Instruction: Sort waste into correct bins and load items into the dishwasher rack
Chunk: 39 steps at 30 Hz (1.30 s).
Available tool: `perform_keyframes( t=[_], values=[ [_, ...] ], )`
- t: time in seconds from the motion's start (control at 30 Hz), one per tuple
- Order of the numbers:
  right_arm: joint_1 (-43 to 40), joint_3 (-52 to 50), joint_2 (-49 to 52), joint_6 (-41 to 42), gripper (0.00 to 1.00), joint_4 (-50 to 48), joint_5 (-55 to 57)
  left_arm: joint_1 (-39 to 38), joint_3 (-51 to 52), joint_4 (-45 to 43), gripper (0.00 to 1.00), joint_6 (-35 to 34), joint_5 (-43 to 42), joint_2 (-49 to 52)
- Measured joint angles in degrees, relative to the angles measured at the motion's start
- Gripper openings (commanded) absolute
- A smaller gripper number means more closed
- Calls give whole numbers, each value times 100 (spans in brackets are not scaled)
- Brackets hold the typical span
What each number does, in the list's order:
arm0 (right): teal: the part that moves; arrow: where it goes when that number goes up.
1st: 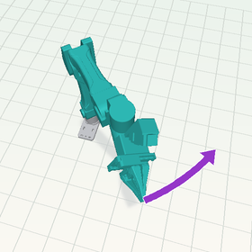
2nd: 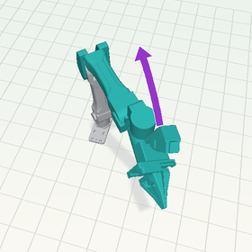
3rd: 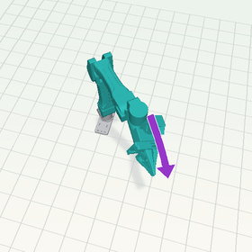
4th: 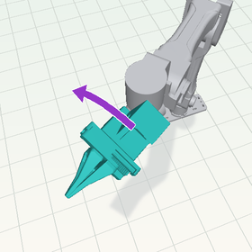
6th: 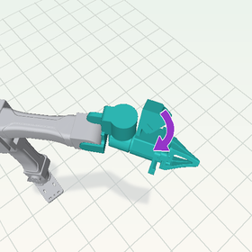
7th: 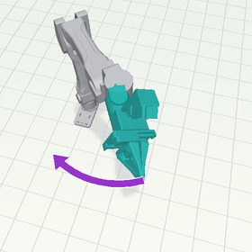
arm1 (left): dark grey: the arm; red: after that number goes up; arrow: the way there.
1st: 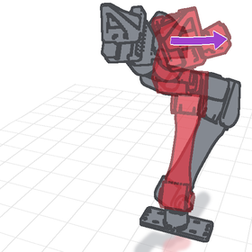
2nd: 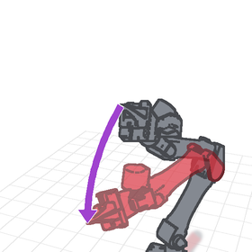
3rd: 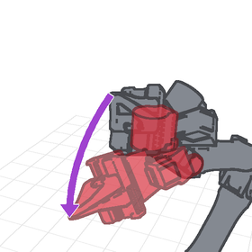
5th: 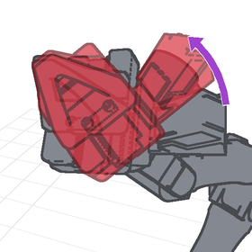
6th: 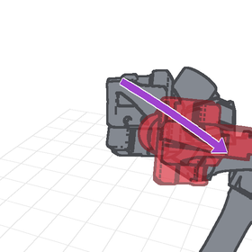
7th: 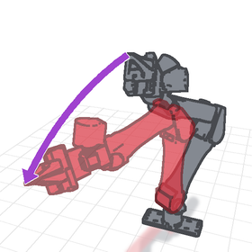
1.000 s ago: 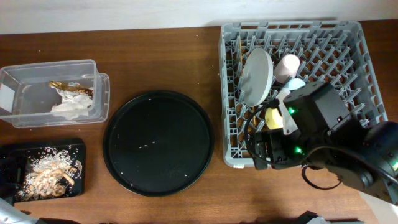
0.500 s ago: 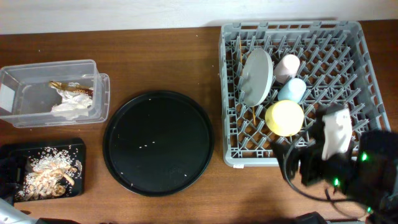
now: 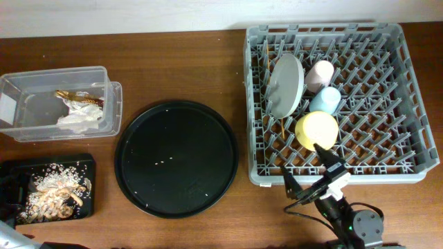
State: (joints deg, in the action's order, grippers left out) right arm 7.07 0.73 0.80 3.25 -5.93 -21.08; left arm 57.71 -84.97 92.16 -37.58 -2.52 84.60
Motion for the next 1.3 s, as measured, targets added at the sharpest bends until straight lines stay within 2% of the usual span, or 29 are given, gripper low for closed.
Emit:
perform_keyframes(
  t=[0.07, 0.13, 0.27, 0.33, 0.53, 1.17, 1.23, 1.27, 1.3],
  values=[
    [-273, -2, -2, 2, 98, 195, 411, 2, 0, 0, 99, 0, 0, 0],
    [-439, -11, -4, -4, 98, 938, 1268, 0, 0, 0, 99, 2, -2, 0],
    [-452, -11, -11, -533, 98, 1019, 2024, 2, 0, 0, 99, 2, 0, 0],
    [-452, -11, -11, -824, 98, 1021, 2070, 2, 0, 0, 99, 2, 0, 0],
    [-629, -11, -11, -463, 99, 1021, 2085, 0, 0, 0, 99, 0, 0, 0],
    [-629, -11, -11, -407, 99, 1023, 2083, -48, 35, 192, 99, 114, 122, -13],
    [-629, -11, -22, -402, 98, 1021, 2087, -780, 776, -990, 99, 140, -83, -542],
    [-629, -11, -15, -389, 98, 1023, 2092, -1797, 1484, -1996, 99, 157, -376, -1165],
    [-629, -4, -4, -389, 98, 1016, 2100, -2262, 1899, -2695, 99, 151, -402, -1499]
  ],
)
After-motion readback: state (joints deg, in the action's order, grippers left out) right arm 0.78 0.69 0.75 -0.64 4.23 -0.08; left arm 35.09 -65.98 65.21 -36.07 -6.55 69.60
